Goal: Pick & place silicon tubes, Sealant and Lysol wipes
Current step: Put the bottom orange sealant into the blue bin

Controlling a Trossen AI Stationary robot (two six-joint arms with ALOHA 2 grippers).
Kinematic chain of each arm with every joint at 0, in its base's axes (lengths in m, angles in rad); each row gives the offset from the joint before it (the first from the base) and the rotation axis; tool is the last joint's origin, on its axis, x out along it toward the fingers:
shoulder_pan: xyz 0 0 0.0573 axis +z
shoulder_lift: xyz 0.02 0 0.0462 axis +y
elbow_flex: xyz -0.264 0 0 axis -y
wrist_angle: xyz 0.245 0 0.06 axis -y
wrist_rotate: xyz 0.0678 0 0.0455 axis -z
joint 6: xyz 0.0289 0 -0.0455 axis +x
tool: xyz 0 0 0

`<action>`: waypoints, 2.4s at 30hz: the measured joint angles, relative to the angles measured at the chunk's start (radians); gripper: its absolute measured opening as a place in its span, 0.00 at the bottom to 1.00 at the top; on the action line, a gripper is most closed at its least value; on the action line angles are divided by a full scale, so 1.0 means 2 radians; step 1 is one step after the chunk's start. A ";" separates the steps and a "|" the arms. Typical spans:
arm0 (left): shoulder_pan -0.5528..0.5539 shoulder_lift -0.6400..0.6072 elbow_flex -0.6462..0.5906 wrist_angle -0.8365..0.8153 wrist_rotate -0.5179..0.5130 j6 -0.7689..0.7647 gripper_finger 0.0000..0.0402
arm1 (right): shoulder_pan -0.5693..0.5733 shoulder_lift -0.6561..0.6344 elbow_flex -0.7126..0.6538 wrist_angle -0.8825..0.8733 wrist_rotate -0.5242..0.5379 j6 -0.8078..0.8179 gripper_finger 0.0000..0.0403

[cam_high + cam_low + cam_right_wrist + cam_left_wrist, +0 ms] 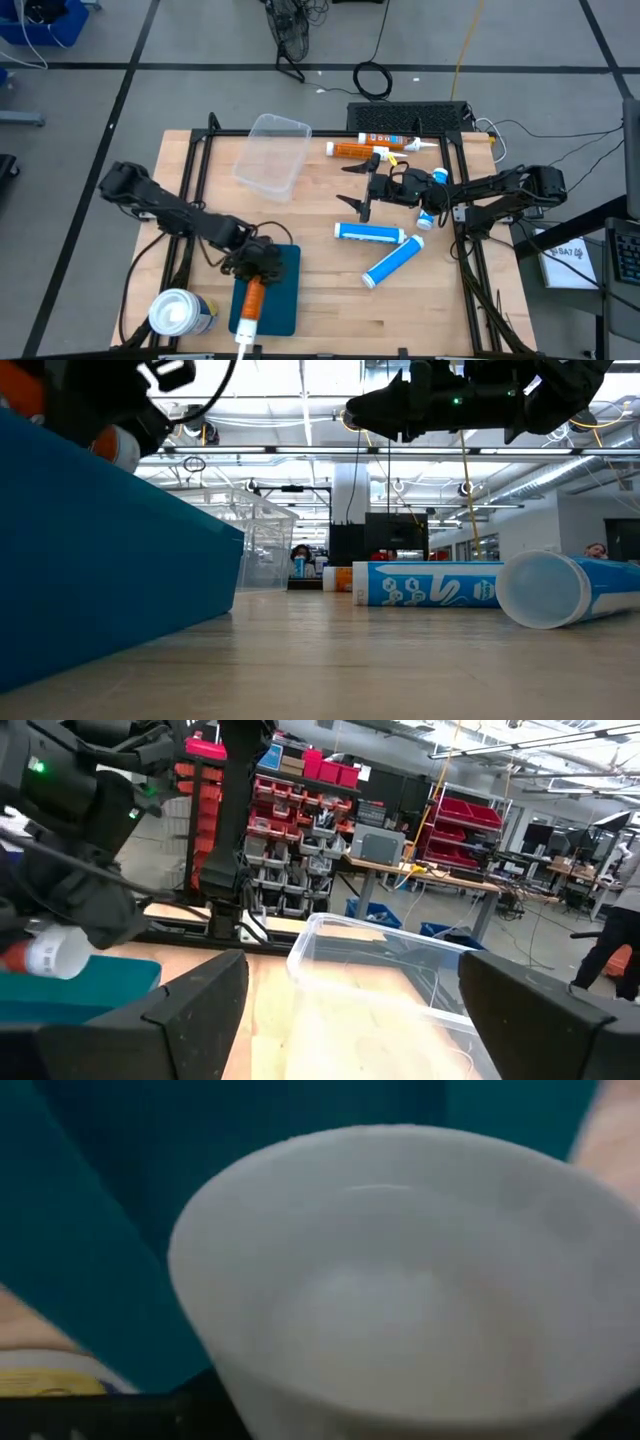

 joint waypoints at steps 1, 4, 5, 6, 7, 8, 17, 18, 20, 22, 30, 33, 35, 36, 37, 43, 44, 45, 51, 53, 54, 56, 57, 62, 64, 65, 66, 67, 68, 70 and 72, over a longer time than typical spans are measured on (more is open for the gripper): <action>0.002 0.004 0.000 -0.002 0.004 0.000 0.49 | 0.001 0.000 0.000 -0.001 0.000 0.000 0.83; 0.004 0.004 0.000 -0.008 0.009 0.002 0.49 | 0.001 0.000 0.000 0.000 -0.002 0.000 0.83; 0.006 0.003 0.000 -0.007 0.009 0.004 0.49 | 0.001 0.000 0.000 -0.001 -0.002 0.000 0.83; 0.007 0.003 0.000 -0.007 0.010 0.007 0.49 | 0.001 0.000 0.000 -0.002 -0.002 0.000 0.83; 0.008 0.002 0.000 -0.009 0.007 0.012 0.49 | 0.001 0.000 0.000 -0.003 -0.002 0.000 0.83; 0.009 0.001 0.000 -0.009 0.005 0.016 0.51 | 0.001 0.000 0.000 -0.003 -0.002 0.000 0.83; 0.009 -0.001 0.001 -0.004 0.009 0.022 0.96 | 0.001 0.000 0.000 -0.012 -0.002 0.000 0.83; 0.009 -0.001 0.001 -0.002 0.009 0.025 0.94 | 0.001 0.000 0.000 -0.012 -0.002 0.000 0.83; 0.010 -0.001 0.001 0.009 0.013 0.026 0.89 | 0.001 0.000 0.000 -0.012 -0.002 0.000 0.82; 0.014 -0.001 0.001 0.018 0.042 0.033 0.84 | 0.001 0.000 0.000 -0.012 -0.002 0.000 0.82; 0.032 -0.001 0.020 0.115 0.091 0.129 0.71 | 0.001 0.000 0.000 -0.018 -0.002 -0.002 0.82; 0.037 -0.001 0.031 0.157 0.081 0.181 0.68 | 0.001 0.000 0.000 -0.025 -0.002 -0.002 0.82; 0.038 -0.001 0.036 0.162 0.067 0.207 0.66 | 0.001 0.000 0.000 -0.027 -0.002 -0.002 0.82; 0.036 -0.001 0.036 0.159 0.058 0.220 0.66 | 0.001 0.000 0.000 -0.028 -0.002 -0.002 0.82; 0.033 -0.001 0.036 0.149 0.047 0.231 0.65 | 0.001 0.000 0.000 -0.029 -0.002 -0.002 0.82; 0.025 0.008 0.035 0.066 -0.005 0.281 0.57 | 0.001 0.000 0.000 -0.032 -0.002 -0.004 0.82; 0.025 0.009 0.035 0.059 -0.005 0.290 0.55 | 0.001 0.000 0.000 -0.032 -0.002 -0.006 0.82; 0.025 0.011 0.035 0.061 -0.005 0.297 0.52 | 0.001 0.000 0.000 -0.032 -0.002 -0.006 0.82; 0.018 0.042 0.036 0.106 0.016 0.314 0.24 | 0.001 -0.001 0.000 -0.035 -0.002 -0.006 0.82; 0.018 0.057 0.036 0.127 0.036 0.333 0.13 | 0.001 -0.001 0.000 -0.036 -0.002 -0.006 0.82; 0.021 0.067 0.035 0.139 0.047 0.337 0.08 | 0.001 -0.001 0.000 -0.036 -0.002 -0.006 0.82; 0.024 0.085 0.035 0.164 0.059 0.337 0.02 | 0.001 -0.001 0.000 -0.036 -0.002 -0.006 0.82; 0.027 0.092 0.035 0.164 0.061 0.337 0.02 | 0.001 -0.001 0.000 -0.036 -0.002 -0.006 0.82; 0.037 0.123 0.035 0.126 0.079 0.322 0.03 | 0.001 -0.001 0.000 -0.036 -0.002 -0.006 0.82; 0.041 0.129 0.035 0.106 0.085 0.313 0.01 | 0.001 -0.001 0.000 -0.039 -0.002 -0.006 0.82; 0.042 0.131 0.035 0.092 0.084 0.310 0.01 | 0.001 -0.001 0.000 -0.040 -0.002 -0.006 0.82; 0.044 0.131 0.035 0.080 0.083 0.305 0.02 | 0.001 -0.001 0.000 -0.040 -0.002 -0.006 0.82; 0.047 0.132 0.035 0.075 0.080 0.295 0.02 | 0.001 -0.001 0.000 -0.040 -0.002 -0.006 0.82; 0.050 0.133 0.035 0.071 0.078 0.284 0.03 | 0.001 -0.001 0.000 -0.040 -0.002 -0.006 0.82; 0.053 0.133 0.035 0.063 0.067 0.273 0.04 | 0.001 -0.001 0.000 -0.041 -0.002 -0.006 0.82; 0.058 0.131 0.035 0.062 0.051 0.260 0.04 | 0.001 -0.001 0.000 -0.040 -0.002 -0.004 0.82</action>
